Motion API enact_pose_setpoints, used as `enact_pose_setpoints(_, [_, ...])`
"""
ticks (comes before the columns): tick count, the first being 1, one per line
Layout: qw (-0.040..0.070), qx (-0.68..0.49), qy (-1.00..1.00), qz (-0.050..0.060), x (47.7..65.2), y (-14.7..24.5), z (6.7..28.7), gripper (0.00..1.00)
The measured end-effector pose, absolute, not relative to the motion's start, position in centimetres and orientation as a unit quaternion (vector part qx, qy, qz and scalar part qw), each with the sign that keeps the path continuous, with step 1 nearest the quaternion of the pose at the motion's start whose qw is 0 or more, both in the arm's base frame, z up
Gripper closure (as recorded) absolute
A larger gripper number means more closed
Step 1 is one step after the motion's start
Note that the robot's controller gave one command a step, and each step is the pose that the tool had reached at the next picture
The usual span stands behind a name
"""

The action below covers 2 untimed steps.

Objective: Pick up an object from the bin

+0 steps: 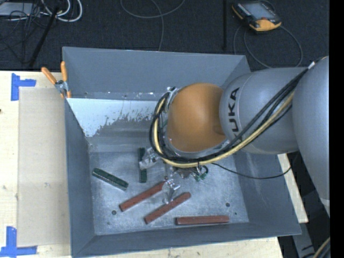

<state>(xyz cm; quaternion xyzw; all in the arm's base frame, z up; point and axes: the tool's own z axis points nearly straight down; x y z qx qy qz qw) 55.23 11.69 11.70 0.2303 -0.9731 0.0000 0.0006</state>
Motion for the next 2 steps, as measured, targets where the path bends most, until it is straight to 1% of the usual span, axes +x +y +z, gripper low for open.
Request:
enact_pose_setpoints(1, [-0.001, 0.238, -0.971, 0.0, 55.5, 11.5, 14.4, 0.0])
enact_pose_setpoints(2, [-0.009, 0.347, -0.938, 0.001, 56.6, 11.6, 7.8, 0.0])
